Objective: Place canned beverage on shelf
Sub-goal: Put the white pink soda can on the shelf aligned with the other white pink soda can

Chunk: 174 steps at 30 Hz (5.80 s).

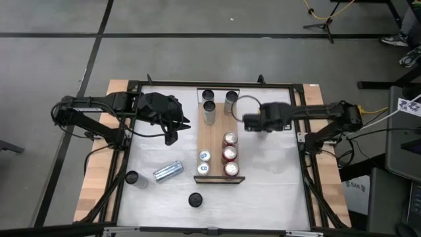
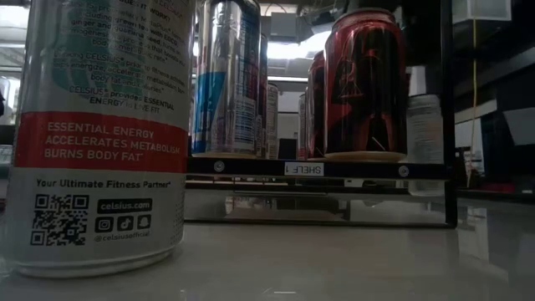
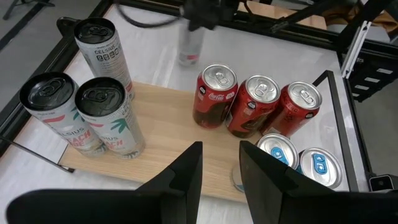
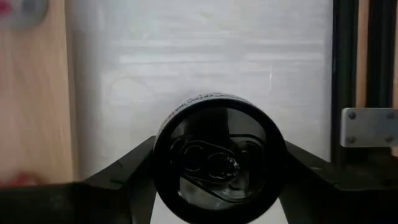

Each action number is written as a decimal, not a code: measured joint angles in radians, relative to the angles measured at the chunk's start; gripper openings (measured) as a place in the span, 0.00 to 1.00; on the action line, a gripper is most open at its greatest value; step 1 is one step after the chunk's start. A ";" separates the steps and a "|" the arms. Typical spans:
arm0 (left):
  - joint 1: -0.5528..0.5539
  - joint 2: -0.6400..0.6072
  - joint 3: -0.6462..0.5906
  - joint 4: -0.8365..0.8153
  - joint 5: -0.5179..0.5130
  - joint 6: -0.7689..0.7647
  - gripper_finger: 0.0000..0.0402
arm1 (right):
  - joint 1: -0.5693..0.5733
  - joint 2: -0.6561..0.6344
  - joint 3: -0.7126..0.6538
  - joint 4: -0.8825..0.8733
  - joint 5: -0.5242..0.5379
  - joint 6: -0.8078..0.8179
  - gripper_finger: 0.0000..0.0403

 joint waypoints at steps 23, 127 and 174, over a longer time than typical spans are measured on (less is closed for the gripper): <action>0.000 0.000 0.000 0.000 0.000 0.000 0.24 | -0.353 0.000 0.000 0.137 -0.139 0.002 0.62; 0.000 0.000 0.000 0.000 -0.051 -0.015 0.24 | -0.321 -0.334 0.001 0.230 -0.116 -1.563 0.98; 0.000 0.000 0.000 0.001 -0.080 -0.029 0.24 | -0.494 -0.101 -0.010 0.192 -0.309 -2.145 0.98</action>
